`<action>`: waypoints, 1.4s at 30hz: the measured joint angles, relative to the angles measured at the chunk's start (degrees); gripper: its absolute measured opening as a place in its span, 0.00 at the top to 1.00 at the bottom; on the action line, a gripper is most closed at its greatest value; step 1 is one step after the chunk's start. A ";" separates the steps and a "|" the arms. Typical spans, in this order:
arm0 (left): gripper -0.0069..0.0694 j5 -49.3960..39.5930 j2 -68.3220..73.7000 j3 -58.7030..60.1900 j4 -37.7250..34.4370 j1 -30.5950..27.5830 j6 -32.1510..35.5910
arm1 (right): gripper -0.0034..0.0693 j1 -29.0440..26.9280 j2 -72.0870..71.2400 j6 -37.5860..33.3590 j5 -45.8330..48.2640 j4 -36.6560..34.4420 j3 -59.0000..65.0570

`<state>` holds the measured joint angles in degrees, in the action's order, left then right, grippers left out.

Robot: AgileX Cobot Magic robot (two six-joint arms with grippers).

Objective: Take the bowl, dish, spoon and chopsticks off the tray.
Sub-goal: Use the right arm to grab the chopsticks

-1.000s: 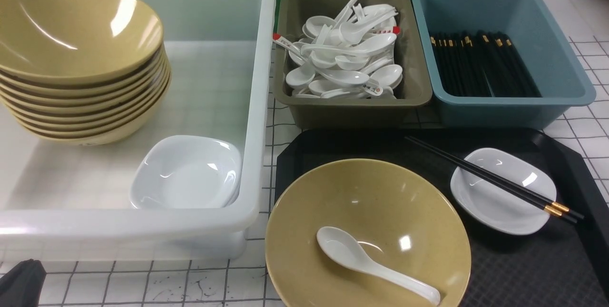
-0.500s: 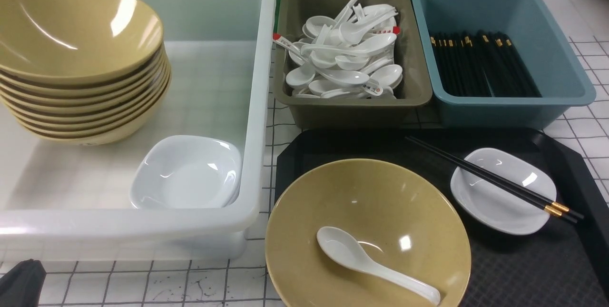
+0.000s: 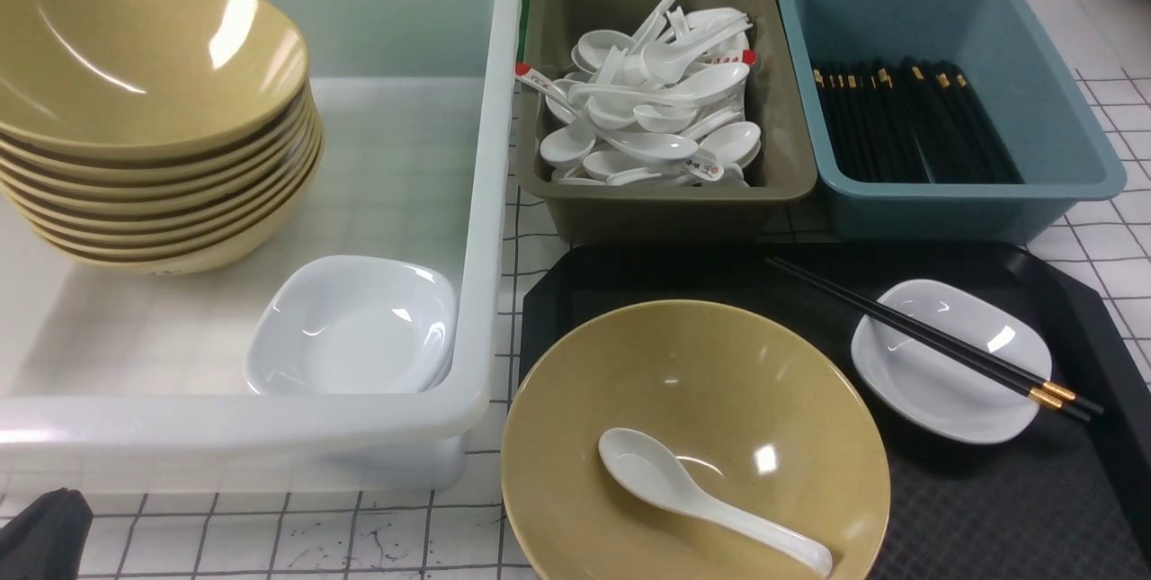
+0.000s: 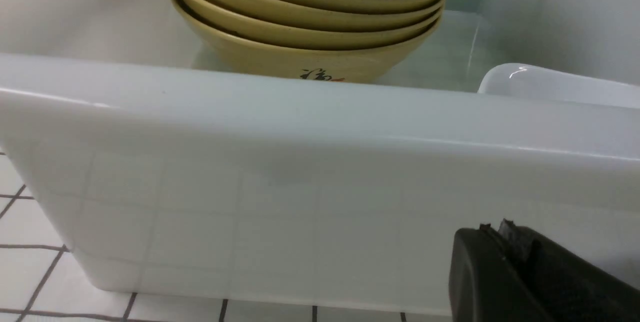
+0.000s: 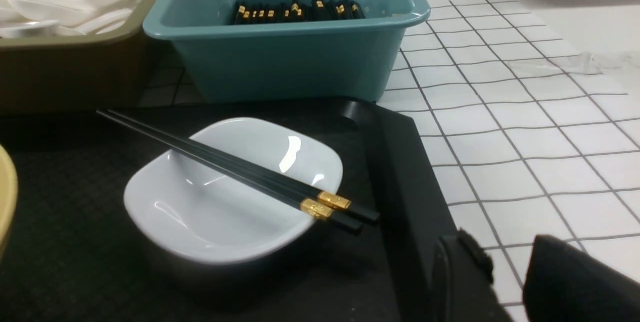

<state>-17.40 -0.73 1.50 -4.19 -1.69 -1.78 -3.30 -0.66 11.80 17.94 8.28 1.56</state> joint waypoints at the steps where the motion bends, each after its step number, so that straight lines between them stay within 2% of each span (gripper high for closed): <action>1: 0.93 0.27 0.00 0.00 -1.02 0.00 0.00 | 0.63 0.00 0.00 0.02 0.00 0.00 0.00; 6: 0.93 1.91 0.00 0.00 -9.11 0.00 -0.17 | 0.63 0.00 0.00 1.75 -0.05 0.00 0.00; 8: 0.93 2.87 0.00 0.00 -18.56 0.00 -1.62 | 0.63 0.00 0.00 8.04 -0.18 0.00 0.00; 10: 0.93 3.45 0.00 0.00 -29.57 0.00 -4.28 | 0.63 0.00 0.00 19.36 -0.64 -0.30 0.00; 11: 0.93 3.77 0.00 0.00 -36.08 0.00 -5.40 | 0.63 0.00 0.00 30.31 -1.21 -1.27 0.00; 12: 0.93 3.96 0.00 0.00 -39.08 0.00 -5.97 | 0.63 0.00 0.00 35.48 -1.83 -1.87 0.00; 15: 0.93 4.99 0.00 0.00 -49.40 0.00 -6.84 | 0.63 0.00 0.00 57.41 -3.29 -3.81 0.00; 17: 0.93 5.25 0.00 0.00 -51.81 0.00 -6.84 | 0.63 0.00 0.00 62.68 -3.30 -4.18 0.00; 19: 0.93 5.53 0.00 0.00 -53.76 0.00 -6.91 | 0.63 0.00 0.00 63.15 -3.13 -4.33 0.00; 25: 0.93 5.22 0.00 -0.83 -58.53 0.64 -5.68 | 0.63 0.26 0.00 54.14 -2.38 -5.16 0.00; 29: 0.93 2.32 0.00 -8.69 -56.34 1.18 3.70 | 0.63 4.11 0.00 41.28 -4.27 -6.32 -2.39; 31: 0.93 -2.05 1.04 -15.93 -51.13 1.24 10.97 | 0.64 7.85 0.98 31.24 -2.04 -6.38 -9.46; 32: 0.93 -3.97 2.35 -19.09 -48.81 1.24 12.66 | 0.65 9.66 2.61 26.43 0.07 -6.38 -13.13; 33: 0.93 -4.50 2.74 -19.09 -48.16 1.24 12.96 | 0.66 10.01 3.03 25.45 0.56 -6.38 -13.88; 34: 0.93 -9.06 6.43 -24.23 -42.47 1.24 14.73 | 0.69 12.19 6.07 18.46 3.68 -6.38 -18.42; 35: 0.93 -11.62 9.87 -27.48 -39.26 1.24 15.23 | 0.71 13.61 8.52 16.45 5.32 -6.34 -21.45; 36: 0.93 -15.93 13.70 -30.77 -34.28 1.24 15.38 | 0.79 16.23 14.18 7.84 10.58 -6.34 -26.65; 39: 0.93 -24.17 22.88 -38.18 -26.21 1.24 15.38 | 0.87 18.64 21.17 0.31 16.18 -6.34 -33.98; 40: 0.93 -32.08 30.26 -44.11 -19.80 1.24 15.38 | 0.90 20.34 28.33 -6.59 22.09 -6.34 -40.34; 42: 0.93 -40.86 37.65 -49.97 -13.64 1.24 15.95 | 0.90 21.22 36.54 -12.74 29.65 -6.34 -47.08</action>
<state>-58.26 36.93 -48.47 -17.82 -0.46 14.17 17.92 35.89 -0.94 47.59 1.95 -45.52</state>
